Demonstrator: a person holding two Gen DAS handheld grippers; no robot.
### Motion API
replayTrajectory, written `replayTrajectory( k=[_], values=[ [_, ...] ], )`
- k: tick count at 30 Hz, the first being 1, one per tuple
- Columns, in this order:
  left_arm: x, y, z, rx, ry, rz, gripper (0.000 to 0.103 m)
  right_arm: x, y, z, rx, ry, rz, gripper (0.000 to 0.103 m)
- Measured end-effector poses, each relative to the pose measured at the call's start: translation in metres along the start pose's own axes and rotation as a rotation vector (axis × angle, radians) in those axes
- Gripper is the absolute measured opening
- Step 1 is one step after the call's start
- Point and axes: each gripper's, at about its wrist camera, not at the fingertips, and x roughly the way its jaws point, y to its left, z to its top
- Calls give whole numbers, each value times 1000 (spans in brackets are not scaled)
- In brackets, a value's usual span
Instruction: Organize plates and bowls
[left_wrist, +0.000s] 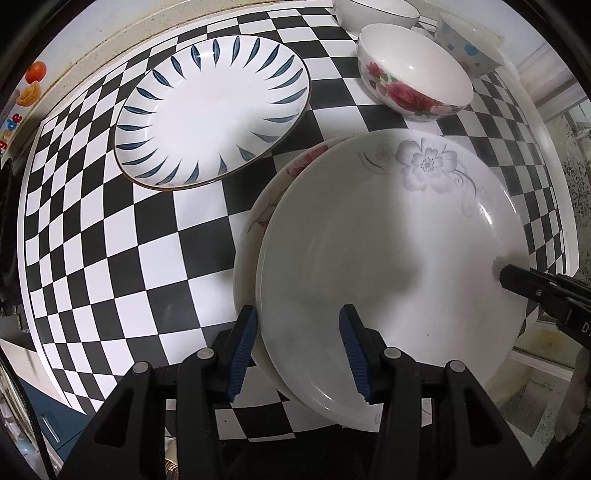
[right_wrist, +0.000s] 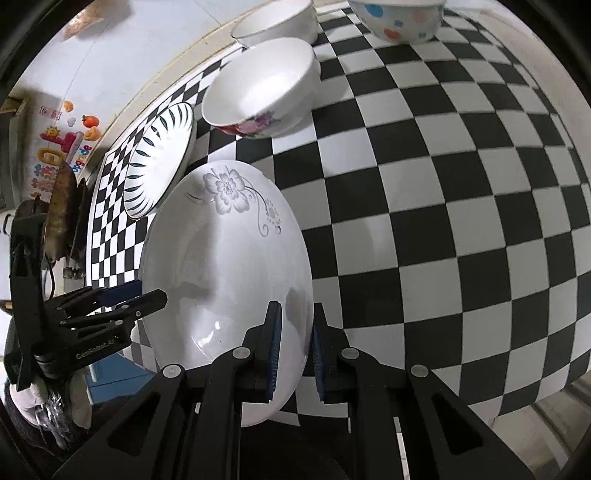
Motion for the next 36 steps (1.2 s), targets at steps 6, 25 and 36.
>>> replayTrajectory(
  k=[6,25,36],
  values=[
    [-12,10,-2,-8,1,-1,44,7,0,3,13,27,21,18],
    [-107,107,48,-192,-217,-28,44,-54,47,56,0,-62,70,33],
    [-20,198,102,-386,-47,-146,44,44,160,177,-94,33,48,38]
  ],
)
